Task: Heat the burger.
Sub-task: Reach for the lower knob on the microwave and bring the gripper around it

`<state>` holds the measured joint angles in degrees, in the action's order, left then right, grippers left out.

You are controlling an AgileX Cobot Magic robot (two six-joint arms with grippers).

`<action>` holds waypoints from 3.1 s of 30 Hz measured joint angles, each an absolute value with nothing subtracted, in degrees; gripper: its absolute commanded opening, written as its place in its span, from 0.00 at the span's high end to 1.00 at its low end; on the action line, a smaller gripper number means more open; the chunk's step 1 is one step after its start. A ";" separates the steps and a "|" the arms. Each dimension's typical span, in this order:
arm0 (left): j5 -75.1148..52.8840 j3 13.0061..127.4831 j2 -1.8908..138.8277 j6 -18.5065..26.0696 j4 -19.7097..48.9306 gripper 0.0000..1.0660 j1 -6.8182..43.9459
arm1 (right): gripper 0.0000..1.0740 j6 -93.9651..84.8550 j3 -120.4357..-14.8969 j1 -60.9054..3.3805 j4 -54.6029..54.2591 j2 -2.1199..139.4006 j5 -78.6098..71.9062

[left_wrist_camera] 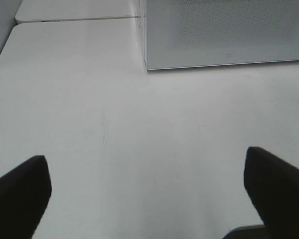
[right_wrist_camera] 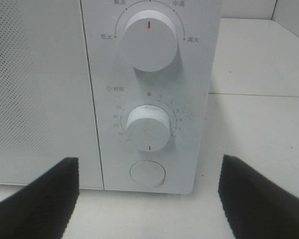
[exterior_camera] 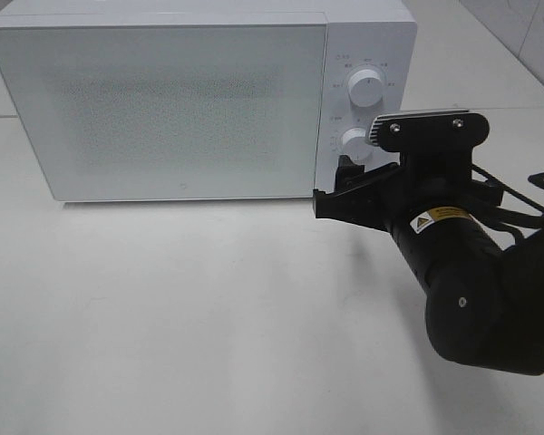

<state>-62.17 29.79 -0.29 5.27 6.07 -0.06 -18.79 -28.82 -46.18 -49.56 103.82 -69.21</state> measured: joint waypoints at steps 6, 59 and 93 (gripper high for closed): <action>-62.17 29.79 -0.29 5.27 6.07 0.08 -0.06 | 0.30 -18.79 -31.91 -46.07 -49.56 106.40 -69.27; -62.05 29.79 -0.29 5.27 6.02 0.08 -0.06 | 0.56 -17.48 -46.58 -38.16 -44.86 119.40 -69.21; -62.05 29.79 -0.29 5.27 6.02 0.08 -0.06 | 1.00 0.46 -46.58 -38.04 -46.52 119.40 -69.67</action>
